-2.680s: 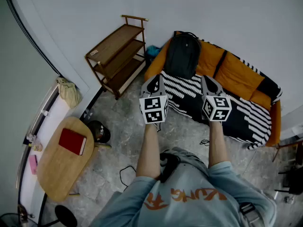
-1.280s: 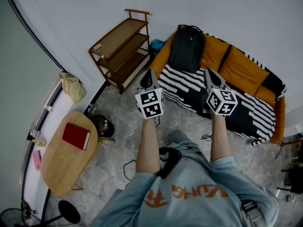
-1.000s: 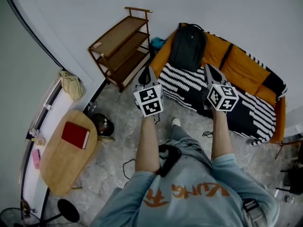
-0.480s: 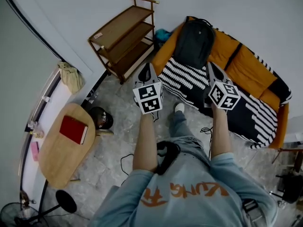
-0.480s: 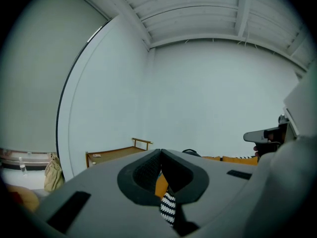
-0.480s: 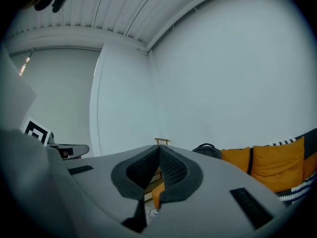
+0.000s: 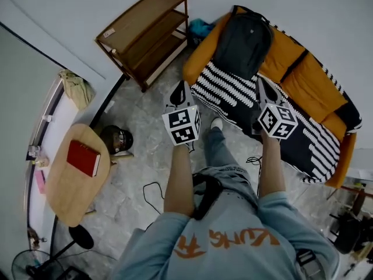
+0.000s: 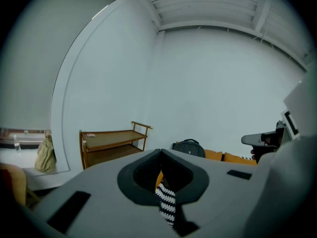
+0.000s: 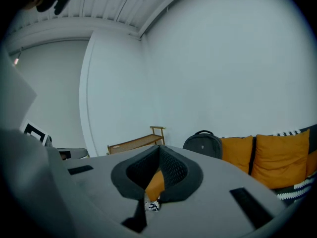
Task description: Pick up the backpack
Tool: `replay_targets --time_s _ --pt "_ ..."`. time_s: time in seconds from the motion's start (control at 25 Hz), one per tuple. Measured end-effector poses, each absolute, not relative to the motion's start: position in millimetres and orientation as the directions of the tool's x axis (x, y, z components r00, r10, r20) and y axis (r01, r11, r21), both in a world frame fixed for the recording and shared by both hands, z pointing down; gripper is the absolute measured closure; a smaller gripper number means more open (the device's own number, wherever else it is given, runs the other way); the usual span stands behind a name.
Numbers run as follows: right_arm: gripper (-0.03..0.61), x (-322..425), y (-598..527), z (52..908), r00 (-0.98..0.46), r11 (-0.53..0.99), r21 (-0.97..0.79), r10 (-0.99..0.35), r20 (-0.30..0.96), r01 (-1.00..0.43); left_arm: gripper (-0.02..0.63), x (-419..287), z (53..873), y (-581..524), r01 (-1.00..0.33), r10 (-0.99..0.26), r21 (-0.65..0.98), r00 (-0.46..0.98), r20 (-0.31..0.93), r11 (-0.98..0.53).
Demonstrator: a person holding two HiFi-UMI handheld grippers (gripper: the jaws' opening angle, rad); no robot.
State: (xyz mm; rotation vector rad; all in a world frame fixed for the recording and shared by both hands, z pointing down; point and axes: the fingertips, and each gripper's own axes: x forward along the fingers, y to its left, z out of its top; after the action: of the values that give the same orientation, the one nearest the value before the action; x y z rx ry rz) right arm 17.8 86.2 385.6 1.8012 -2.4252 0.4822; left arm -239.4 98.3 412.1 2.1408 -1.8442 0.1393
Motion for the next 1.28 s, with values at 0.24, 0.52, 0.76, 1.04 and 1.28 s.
replay_targets --time_s 0.24,0.52,0.76,1.04,1.28 --pt "0.581 37.1 20.6 432.5 -0.307 0.248 -0.200 -0.878 0.367 -0.948 0.594 -217.9 457.5 37.0 -0.962 -0.924 0.260 0.168 0.343 -0.079" --pt "0.581 83.9 -64.5 455.1 -0.303 0.217 -0.244 -0.861 0.409 -0.945 0.594 -162.5 480.4 -47.7 -0.962 -0.889 0.257 0.195 0.415 -0.090" --pt "0.580 119.6 -131.1 466.1 -0.311 0.180 -0.338 -0.869 0.386 -0.924 0.594 -105.2 474.3 -118.8 -0.968 -0.855 0.173 0.241 0.460 -0.180" --pt "0.580 156.2 -178.2 461.4 -0.303 0.157 -0.387 -0.886 0.351 -0.909 0.594 -48.8 461.8 -173.1 -0.950 -0.832 0.150 0.313 0.458 -0.275" --pt "0.581 182.5 -188.3 472.2 -0.283 0.093 -0.480 -0.896 0.341 -0.872 0.594 -26.3 472.3 -192.0 -0.937 -0.806 0.157 0.349 0.478 -0.312"
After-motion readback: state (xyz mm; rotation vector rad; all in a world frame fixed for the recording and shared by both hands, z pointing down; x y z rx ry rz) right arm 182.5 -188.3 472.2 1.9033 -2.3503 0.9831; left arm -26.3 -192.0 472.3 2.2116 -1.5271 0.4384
